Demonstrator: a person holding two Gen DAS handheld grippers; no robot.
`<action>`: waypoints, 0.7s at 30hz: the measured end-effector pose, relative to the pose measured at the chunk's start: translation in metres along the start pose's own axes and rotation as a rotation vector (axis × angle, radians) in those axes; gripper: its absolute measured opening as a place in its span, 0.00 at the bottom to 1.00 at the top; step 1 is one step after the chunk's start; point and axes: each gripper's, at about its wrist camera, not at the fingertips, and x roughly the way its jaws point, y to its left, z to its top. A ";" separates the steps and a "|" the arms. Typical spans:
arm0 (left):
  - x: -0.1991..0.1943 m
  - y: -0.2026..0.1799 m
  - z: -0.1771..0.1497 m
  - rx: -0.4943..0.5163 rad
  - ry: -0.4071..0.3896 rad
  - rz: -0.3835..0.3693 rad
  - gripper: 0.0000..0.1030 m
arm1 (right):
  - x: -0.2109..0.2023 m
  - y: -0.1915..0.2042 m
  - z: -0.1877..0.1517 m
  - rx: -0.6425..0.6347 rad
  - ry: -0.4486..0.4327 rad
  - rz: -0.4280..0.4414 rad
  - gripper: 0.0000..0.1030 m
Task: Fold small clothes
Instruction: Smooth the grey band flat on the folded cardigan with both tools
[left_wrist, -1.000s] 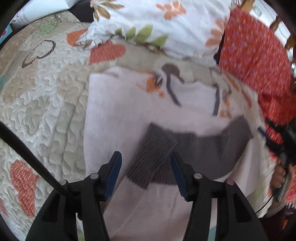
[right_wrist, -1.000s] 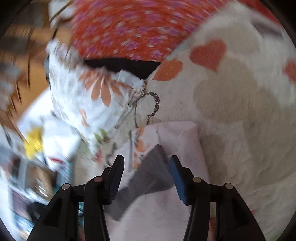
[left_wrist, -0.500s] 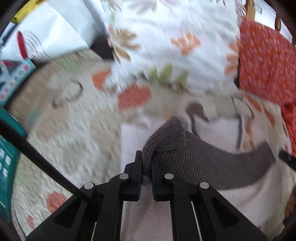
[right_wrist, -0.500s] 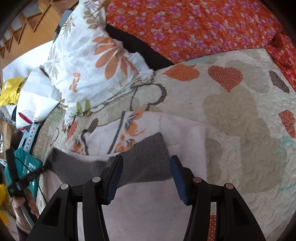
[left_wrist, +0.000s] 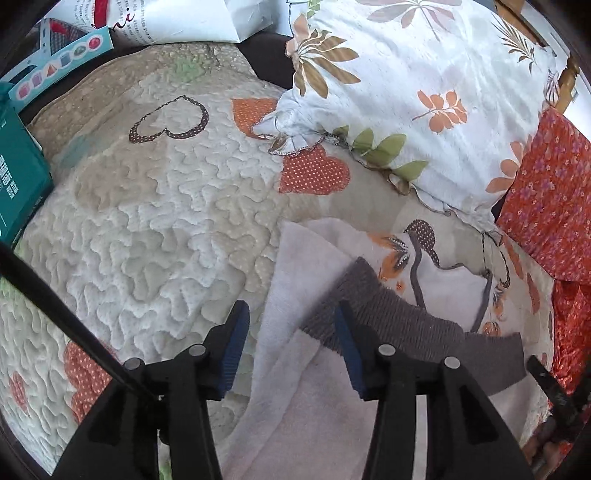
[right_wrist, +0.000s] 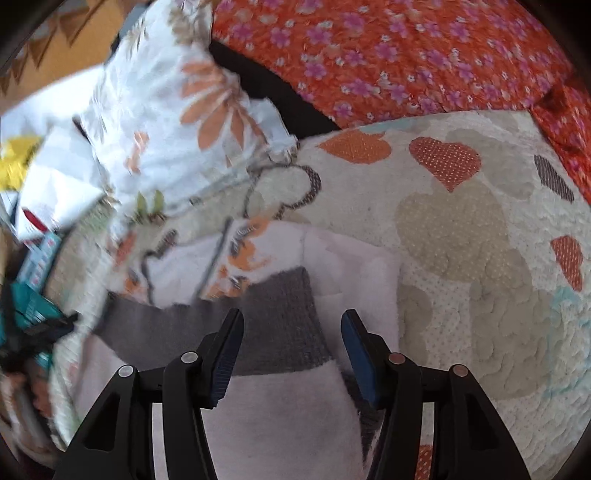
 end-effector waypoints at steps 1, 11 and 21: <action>-0.001 -0.002 -0.002 0.012 -0.001 0.006 0.45 | 0.007 0.000 -0.002 -0.009 0.019 -0.007 0.56; 0.018 -0.040 -0.018 0.251 0.028 -0.002 0.46 | 0.018 -0.020 -0.005 0.062 0.074 -0.103 0.07; 0.041 0.003 0.018 0.068 -0.046 0.273 0.47 | -0.001 -0.021 -0.002 0.080 0.012 -0.088 0.12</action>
